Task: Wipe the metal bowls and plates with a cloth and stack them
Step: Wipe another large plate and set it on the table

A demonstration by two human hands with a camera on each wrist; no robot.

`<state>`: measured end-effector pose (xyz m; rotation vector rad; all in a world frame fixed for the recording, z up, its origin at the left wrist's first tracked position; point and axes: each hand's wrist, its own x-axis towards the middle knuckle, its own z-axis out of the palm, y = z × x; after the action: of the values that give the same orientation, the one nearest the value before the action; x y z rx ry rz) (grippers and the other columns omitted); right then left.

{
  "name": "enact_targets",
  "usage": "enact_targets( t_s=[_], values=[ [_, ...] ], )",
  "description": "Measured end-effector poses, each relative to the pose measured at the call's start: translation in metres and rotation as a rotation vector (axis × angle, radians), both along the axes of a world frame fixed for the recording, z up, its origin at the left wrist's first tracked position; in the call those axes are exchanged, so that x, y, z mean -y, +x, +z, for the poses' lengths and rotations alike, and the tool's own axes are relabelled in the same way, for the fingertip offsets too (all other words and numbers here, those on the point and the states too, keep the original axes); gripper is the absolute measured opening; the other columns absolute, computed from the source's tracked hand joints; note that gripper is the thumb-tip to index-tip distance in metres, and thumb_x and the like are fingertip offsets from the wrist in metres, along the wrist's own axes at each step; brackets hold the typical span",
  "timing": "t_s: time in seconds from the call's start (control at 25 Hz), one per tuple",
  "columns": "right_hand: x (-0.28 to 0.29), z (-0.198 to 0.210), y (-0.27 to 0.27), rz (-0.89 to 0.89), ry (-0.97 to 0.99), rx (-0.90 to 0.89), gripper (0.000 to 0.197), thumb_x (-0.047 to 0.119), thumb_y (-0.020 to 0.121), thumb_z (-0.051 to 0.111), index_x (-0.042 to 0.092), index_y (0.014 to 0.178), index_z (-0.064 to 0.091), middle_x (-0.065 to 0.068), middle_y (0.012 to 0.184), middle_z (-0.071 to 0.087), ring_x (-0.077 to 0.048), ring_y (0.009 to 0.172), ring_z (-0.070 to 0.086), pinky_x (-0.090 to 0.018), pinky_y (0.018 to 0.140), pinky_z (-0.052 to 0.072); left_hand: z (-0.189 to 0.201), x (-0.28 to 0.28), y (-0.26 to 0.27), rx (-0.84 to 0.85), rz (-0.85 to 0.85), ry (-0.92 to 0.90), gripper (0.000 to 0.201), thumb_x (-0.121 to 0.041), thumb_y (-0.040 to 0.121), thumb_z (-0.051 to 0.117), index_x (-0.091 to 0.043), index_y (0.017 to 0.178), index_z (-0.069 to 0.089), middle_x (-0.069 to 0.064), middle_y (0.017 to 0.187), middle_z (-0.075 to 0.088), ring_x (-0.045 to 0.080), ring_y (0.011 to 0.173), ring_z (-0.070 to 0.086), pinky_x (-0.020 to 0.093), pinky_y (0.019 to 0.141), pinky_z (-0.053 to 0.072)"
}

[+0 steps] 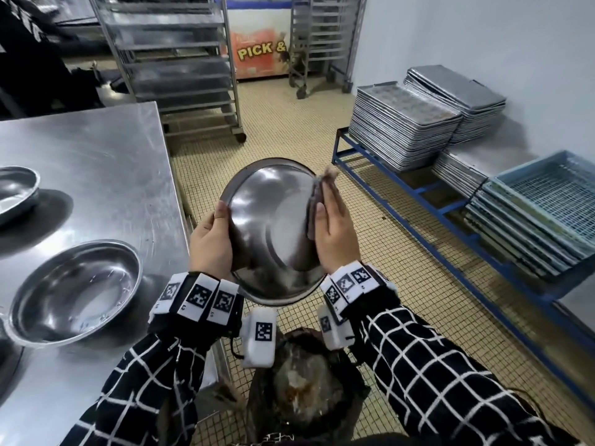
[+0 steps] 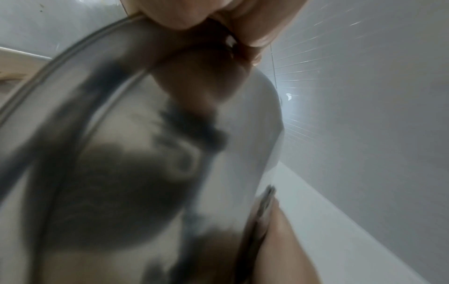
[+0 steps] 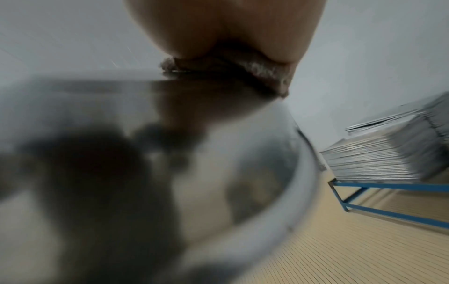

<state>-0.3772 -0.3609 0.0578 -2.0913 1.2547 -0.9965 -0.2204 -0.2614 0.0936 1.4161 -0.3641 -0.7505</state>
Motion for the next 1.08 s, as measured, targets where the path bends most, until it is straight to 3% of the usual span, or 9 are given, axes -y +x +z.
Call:
enact_targets(
  t_s=[0.12, 0.2, 0.32, 0.44, 0.64, 0.72, 0.84, 0.92, 1.08],
  values=[
    [-0.032, -0.033, -0.007, 0.058, 0.081, -0.045, 0.055, 0.063, 0.092, 0.006, 0.051, 0.145, -0.006, 0.015, 0.158, -0.008, -0.027, 0.145, 0.017, -0.056, 0.1, 0.043, -0.001, -0.002, 0.003, -0.035, 0.051, 0.01, 0.032, -0.047, 0.093, 0.051, -0.025, 0.082, 0.069, 0.004, 0.092, 0.07, 0.027, 0.095, 0.067, 0.049, 0.092, 0.052],
    [-0.059, -0.045, 0.004, 0.142, -0.07, -0.117, 0.053, 0.057, 0.095, 0.004, 0.049, 0.145, -0.012, 0.013, 0.157, -0.014, -0.021, 0.147, -0.007, -0.056, 0.115, 0.02, -0.004, 0.0, 0.003, -0.052, 0.083, 0.018, 0.031, -0.047, 0.094, 0.051, -0.024, 0.082, 0.068, 0.003, 0.091, 0.07, 0.029, 0.097, 0.067, 0.05, 0.091, 0.053],
    [-0.07, -0.032, 0.028, 0.197, -0.333, -0.215, 0.052, 0.043, 0.101, 0.018, 0.035, 0.15, 0.003, 0.003, 0.159, 0.0, -0.025, 0.147, -0.005, -0.05, 0.119, 0.006, -0.004, 0.003, 0.001, -0.027, 0.076, 0.024, 0.031, -0.044, 0.094, 0.051, -0.023, 0.078, 0.067, 0.003, 0.084, 0.067, 0.027, 0.088, 0.064, 0.049, 0.091, 0.052],
    [-0.048, 0.002, 0.039, 0.155, -0.325, -0.164, 0.051, 0.041, 0.099, 0.026, 0.033, 0.148, 0.018, 0.003, 0.158, 0.015, -0.026, 0.147, 0.003, -0.048, 0.118, 0.006, -0.001, 0.003, -0.003, 0.037, 0.036, 0.011, 0.032, -0.043, 0.093, 0.054, -0.023, 0.073, 0.066, 0.002, 0.079, 0.065, 0.023, 0.081, 0.061, 0.049, 0.091, 0.052],
    [-0.008, 0.008, 0.008, 0.004, -0.071, -0.051, 0.05, 0.041, 0.101, 0.024, 0.026, 0.148, 0.027, -0.002, 0.154, 0.031, -0.025, 0.138, 0.033, -0.038, 0.11, 0.031, 0.002, 0.0, -0.002, -0.008, 0.025, 0.035, 0.031, -0.047, 0.09, 0.058, -0.022, 0.074, 0.066, 0.0, 0.076, 0.063, 0.024, 0.083, 0.06, 0.05, 0.093, 0.051],
    [-0.013, -0.004, -0.016, -0.058, 0.15, 0.052, 0.041, 0.032, 0.102, 0.034, 0.022, 0.141, 0.042, -0.003, 0.128, 0.057, -0.016, 0.11, 0.058, -0.033, 0.1, 0.044, 0.001, -0.002, 0.003, 0.001, 0.029, 0.045, 0.031, -0.048, 0.089, 0.058, -0.021, 0.076, 0.067, 0.003, 0.08, 0.065, 0.026, 0.085, 0.062, 0.049, 0.093, 0.051],
    [-0.034, -0.02, -0.042, -0.177, 0.267, 0.151, 0.031, 0.025, 0.099, 0.046, 0.017, 0.126, 0.059, 0.019, 0.087, 0.059, 0.013, 0.076, 0.054, -0.017, 0.08, 0.053, 0.002, -0.004, 0.01, 0.099, 0.031, 0.027, 0.029, -0.042, 0.091, 0.058, -0.02, 0.074, 0.066, 0.0, 0.072, 0.063, 0.019, 0.074, 0.058, 0.035, 0.075, 0.052],
    [-0.039, -0.017, -0.042, -0.223, 0.269, 0.247, 0.03, 0.026, 0.098, 0.049, 0.017, 0.124, 0.061, 0.017, 0.092, 0.063, 0.01, 0.081, 0.058, -0.005, 0.07, 0.046, 0.001, -0.005, 0.014, 0.234, 0.007, 0.014, 0.025, -0.037, 0.092, 0.058, -0.018, 0.078, 0.067, -0.001, 0.071, 0.063, 0.017, 0.071, 0.057, 0.027, 0.066, 0.048],
    [-0.043, 0.019, -0.014, -0.089, 0.056, 0.264, 0.028, 0.025, 0.097, 0.048, 0.014, 0.12, 0.06, 0.001, 0.116, 0.061, 0.0, 0.095, 0.056, -0.009, 0.081, 0.048, -0.005, -0.009, 0.015, 0.627, -0.094, 0.143, 0.027, -0.032, 0.092, 0.059, -0.009, 0.078, 0.065, 0.003, 0.064, 0.06, 0.016, 0.06, 0.052, 0.015, 0.05, 0.039]
  ],
)
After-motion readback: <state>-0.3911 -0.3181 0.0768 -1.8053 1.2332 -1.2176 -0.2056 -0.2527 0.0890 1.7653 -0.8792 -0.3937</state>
